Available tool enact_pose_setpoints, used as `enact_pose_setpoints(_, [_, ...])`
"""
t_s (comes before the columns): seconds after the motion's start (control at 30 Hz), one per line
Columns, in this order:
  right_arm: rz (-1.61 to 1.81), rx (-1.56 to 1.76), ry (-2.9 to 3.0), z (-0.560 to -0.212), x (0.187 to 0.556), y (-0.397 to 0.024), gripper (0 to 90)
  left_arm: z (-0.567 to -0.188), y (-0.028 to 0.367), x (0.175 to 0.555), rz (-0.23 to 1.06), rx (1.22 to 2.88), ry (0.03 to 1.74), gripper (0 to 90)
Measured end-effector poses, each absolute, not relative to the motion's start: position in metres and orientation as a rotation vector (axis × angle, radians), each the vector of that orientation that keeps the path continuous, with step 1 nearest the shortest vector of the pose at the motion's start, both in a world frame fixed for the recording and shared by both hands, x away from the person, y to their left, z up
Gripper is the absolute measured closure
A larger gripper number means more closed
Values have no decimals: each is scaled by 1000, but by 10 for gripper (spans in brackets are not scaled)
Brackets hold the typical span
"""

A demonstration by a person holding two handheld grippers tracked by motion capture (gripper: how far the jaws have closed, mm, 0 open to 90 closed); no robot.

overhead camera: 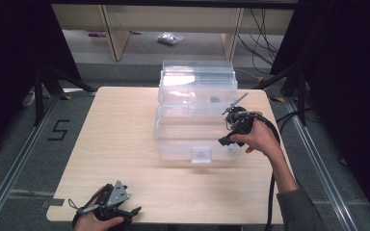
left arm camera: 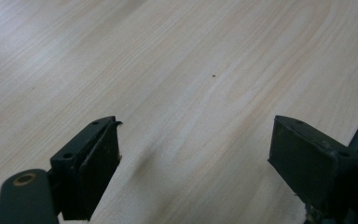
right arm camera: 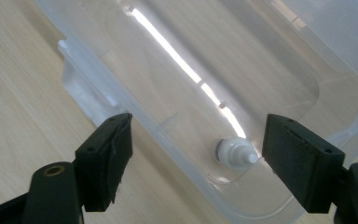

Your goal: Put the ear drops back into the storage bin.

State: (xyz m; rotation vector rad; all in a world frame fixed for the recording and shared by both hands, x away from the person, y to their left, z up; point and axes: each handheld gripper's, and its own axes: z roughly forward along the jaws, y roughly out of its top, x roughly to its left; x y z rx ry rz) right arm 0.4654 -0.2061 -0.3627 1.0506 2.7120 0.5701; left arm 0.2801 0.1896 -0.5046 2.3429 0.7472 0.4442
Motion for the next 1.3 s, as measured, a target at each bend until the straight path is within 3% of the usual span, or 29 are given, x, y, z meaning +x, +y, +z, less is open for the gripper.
enact_pose_setpoints(1.3, [752, 905, 2675, -371, 408, -203, 229, -507, 188, 281, 457, 2321, 757, 155])
